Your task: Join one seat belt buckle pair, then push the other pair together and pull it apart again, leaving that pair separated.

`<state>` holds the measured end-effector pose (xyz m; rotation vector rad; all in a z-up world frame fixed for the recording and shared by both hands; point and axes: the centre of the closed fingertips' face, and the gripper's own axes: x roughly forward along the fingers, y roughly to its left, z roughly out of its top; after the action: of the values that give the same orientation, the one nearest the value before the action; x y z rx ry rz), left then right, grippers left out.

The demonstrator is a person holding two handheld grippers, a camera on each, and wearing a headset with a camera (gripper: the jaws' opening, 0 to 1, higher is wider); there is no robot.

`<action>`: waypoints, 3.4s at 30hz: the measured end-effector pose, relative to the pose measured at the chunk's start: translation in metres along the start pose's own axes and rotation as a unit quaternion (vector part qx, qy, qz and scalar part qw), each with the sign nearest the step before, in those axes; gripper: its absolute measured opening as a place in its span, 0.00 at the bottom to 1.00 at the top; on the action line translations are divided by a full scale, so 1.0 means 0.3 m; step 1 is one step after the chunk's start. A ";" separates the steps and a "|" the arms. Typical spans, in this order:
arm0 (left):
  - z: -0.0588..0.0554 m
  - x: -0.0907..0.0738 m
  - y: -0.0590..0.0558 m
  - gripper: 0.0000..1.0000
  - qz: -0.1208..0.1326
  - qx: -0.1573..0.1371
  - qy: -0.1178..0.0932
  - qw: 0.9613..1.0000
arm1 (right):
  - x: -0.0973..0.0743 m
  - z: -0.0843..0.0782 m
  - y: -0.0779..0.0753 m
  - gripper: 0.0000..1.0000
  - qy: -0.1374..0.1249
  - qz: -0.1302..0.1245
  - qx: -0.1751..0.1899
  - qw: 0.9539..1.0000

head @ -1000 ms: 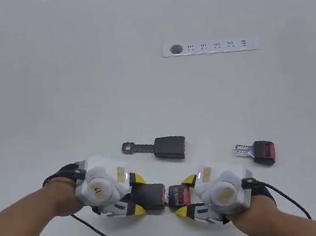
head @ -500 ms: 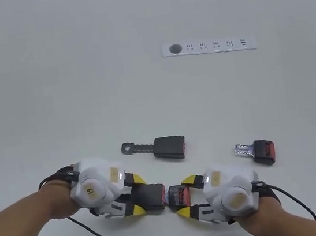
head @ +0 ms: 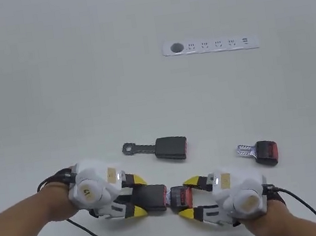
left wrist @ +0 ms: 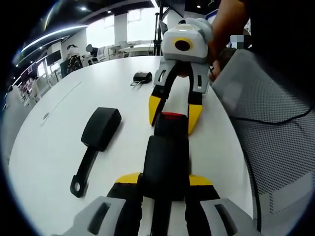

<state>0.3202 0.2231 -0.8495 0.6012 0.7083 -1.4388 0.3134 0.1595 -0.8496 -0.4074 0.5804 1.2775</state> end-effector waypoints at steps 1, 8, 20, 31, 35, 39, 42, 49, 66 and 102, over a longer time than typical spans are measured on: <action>0.000 0.000 0.000 0.34 0.000 0.002 0.001 1.000 | 0.000 0.000 0.000 0.32 -0.001 0.000 0.001 1.000; -0.001 0.000 0.000 0.34 0.000 0.002 0.001 1.000 | -0.002 0.000 0.000 0.32 -0.004 0.000 0.011 1.000; 0.005 0.004 -0.002 0.35 0.006 0.004 0.007 1.000 | -0.002 0.004 0.003 0.35 -0.004 -0.003 -0.002 1.000; 0.072 -0.046 0.038 0.77 0.065 -0.006 0.024 0.998 | -0.177 0.063 -0.070 0.68 -0.041 -0.024 0.032 0.998; 0.119 -0.091 0.131 0.81 0.126 -0.013 0.007 0.992 | -0.262 0.027 -0.130 0.78 -0.043 -0.048 0.044 0.997; 0.195 -0.107 0.209 0.82 0.131 0.001 -0.009 0.991 | -0.363 -0.048 -0.224 0.82 -0.023 -0.079 0.051 0.995; 0.241 -0.106 0.284 0.83 0.135 0.018 -0.011 0.991 | -0.436 -0.083 -0.297 0.81 -0.024 -0.099 0.063 0.993; 0.253 -0.005 0.360 0.83 0.080 0.040 0.001 0.996 | -0.515 -0.195 -0.410 0.75 0.017 -0.093 0.053 0.994; 0.183 0.124 0.347 0.68 0.006 0.028 0.009 1.000 | -0.473 -0.313 -0.399 0.69 0.042 -0.026 0.082 0.995; 0.205 0.130 0.342 0.35 -0.010 0.026 -0.020 0.999 | -0.457 -0.300 -0.451 0.34 -0.013 -0.021 0.091 0.996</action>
<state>0.4270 0.1568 -0.8429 0.6059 0.6478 -1.4878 0.4039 -0.0326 -0.8411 -0.2508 0.6563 1.1768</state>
